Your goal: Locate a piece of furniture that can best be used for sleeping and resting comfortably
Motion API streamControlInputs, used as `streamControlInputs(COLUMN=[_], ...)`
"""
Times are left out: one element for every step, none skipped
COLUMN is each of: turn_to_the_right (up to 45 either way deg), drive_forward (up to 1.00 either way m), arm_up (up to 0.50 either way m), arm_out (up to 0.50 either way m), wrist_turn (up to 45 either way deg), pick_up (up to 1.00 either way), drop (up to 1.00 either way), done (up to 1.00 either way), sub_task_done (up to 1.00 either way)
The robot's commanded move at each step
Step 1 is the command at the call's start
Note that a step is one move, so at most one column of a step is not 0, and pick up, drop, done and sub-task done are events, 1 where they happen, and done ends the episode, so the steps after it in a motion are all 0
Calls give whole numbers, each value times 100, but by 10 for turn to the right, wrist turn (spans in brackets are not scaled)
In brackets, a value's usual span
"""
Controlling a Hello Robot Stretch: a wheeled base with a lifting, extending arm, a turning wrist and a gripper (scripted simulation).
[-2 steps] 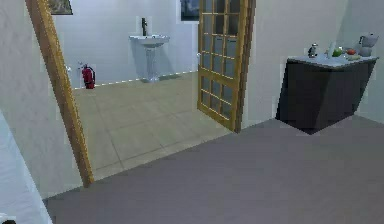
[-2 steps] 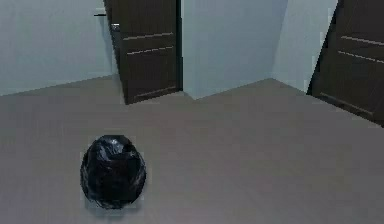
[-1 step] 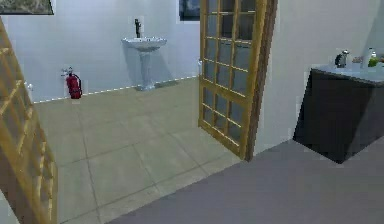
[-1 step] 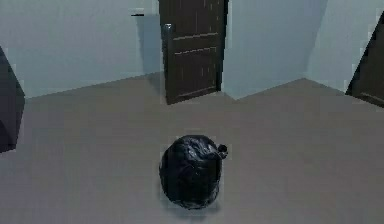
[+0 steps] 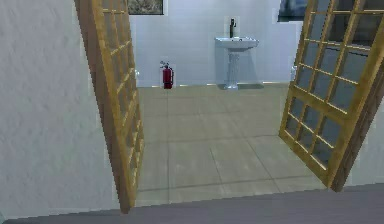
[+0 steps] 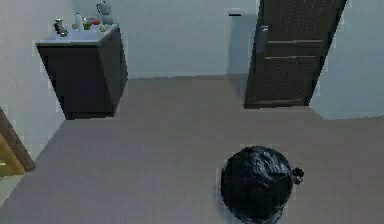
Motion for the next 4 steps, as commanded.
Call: streamControlInputs(turn_to_the_right=[0, -60, 0, 0], drive_forward=[95, 0, 100, 45], arm_up=[0, 0, 0, 0], arm_out=[0, 0, 0, 0], wrist_turn=[0, 0, 0, 0], pick_up=[0, 0, 0, 0], drop=[0, 0, 0, 0], done=[0, 0, 0, 0], sub_task_done=[0, 0, 0, 0])
